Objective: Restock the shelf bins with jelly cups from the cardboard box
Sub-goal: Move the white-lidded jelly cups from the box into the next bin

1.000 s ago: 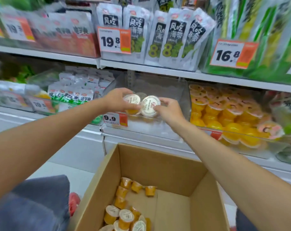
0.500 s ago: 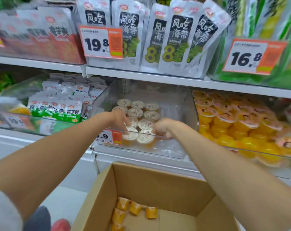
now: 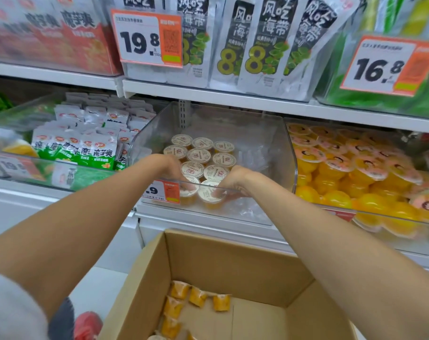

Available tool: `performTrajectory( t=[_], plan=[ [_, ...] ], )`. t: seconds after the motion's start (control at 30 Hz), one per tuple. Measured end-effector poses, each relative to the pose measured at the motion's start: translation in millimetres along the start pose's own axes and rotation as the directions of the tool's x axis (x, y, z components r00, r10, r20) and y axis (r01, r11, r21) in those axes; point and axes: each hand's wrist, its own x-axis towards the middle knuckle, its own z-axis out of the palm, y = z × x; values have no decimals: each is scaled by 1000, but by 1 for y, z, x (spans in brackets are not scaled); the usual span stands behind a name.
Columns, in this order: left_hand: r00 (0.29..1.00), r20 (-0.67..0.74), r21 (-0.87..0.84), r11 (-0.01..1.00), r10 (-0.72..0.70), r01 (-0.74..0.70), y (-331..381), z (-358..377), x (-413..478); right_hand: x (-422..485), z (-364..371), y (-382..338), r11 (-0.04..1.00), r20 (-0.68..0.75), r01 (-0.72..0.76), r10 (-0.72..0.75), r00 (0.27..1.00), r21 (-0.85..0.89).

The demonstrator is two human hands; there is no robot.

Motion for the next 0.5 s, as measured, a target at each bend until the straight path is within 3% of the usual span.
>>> performTrajectory(
  t=[0.13,0.23,0.3,0.37,0.43,0.5],
  plan=[
    [999,-44,-25,1000,-3,2,2,2,0,2,4,3,997,-28,20,-18,999,74],
    [981,-177,-208,970,85,-122,1,7,-9,-3,-1,6,990,-203,135,-138,969,-31],
    [921,-379,-298,930,90,-214,5,12,-22,-13,-3,8,966,-390,252,-257,884,-65],
    [824,-557,-246,926,106,-285,17,21,-45,-33,-1,14,895,-547,442,-397,737,-55],
    [729,-666,-157,925,159,-345,30,37,-74,-57,4,23,798,-606,597,-516,605,-84],
    [699,-689,-148,906,194,-397,38,59,-97,-75,16,40,756,-607,650,-555,568,-83]
  ],
)
